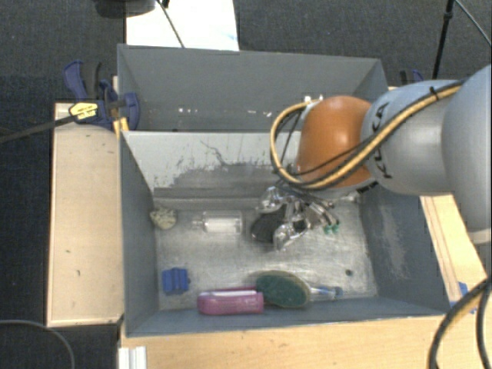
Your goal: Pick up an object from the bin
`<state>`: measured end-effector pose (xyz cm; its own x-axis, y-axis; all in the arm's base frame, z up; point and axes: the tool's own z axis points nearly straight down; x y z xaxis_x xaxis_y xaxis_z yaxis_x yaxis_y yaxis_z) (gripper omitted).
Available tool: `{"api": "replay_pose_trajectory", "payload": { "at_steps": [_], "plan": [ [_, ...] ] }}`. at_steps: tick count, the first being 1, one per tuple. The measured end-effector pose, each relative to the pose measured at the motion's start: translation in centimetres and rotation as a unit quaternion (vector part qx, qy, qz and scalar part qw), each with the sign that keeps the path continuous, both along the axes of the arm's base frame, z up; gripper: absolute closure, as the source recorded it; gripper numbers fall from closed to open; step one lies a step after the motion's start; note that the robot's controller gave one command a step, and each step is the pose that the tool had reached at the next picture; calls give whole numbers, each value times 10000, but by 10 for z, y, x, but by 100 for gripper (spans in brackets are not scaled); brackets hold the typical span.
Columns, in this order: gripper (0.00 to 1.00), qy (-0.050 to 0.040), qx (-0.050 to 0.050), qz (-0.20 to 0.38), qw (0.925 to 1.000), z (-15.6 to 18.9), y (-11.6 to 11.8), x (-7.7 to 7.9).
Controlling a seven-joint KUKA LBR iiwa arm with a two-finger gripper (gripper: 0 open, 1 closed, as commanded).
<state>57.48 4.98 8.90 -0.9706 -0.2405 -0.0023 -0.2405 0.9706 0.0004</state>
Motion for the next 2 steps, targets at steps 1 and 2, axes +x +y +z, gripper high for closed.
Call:
{"api": "replay_pose_trajectory", "payload": {
  "at_steps": [1, 2],
  "plan": [
    [100, -39, 0, 181, 9998, 158, 12, 6],
    [100, -18, -6, 1730, 9849, 179, 2, -9]
  ]
}}
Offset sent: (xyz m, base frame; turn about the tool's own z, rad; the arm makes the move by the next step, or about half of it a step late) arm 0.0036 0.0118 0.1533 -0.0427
